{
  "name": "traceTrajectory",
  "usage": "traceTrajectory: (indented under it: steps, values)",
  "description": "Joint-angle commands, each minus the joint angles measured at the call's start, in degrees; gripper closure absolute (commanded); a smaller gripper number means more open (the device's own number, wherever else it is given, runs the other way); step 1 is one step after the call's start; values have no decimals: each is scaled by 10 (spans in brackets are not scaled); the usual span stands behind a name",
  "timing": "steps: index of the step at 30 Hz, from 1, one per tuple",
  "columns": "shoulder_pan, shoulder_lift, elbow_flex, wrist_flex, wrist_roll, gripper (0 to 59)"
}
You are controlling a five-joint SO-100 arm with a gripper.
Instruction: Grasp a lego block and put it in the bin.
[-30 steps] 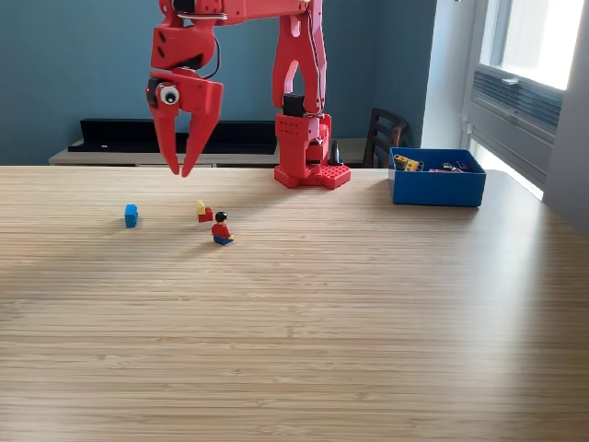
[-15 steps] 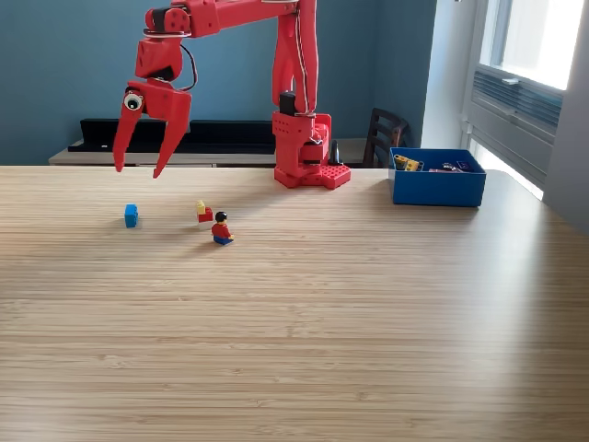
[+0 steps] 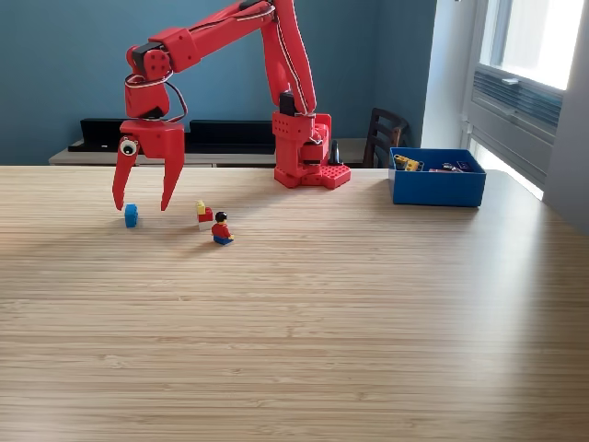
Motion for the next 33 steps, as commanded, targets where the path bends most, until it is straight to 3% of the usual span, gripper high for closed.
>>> traceTrajectory:
  steps: [1,7,11,18,27,30,33]
  values:
    - [11,-12,-63,-6,8,341]
    - [14,-43,-89,-1,11,355]
    - [17,-66,-114,17,11,397]
    - [19,-89,-146,40,25,585]
    - [32,-82,-155,47,24,586]
    - [21,-81,-184,95,20,586]
    - [2,-69,-275,189,23,586]
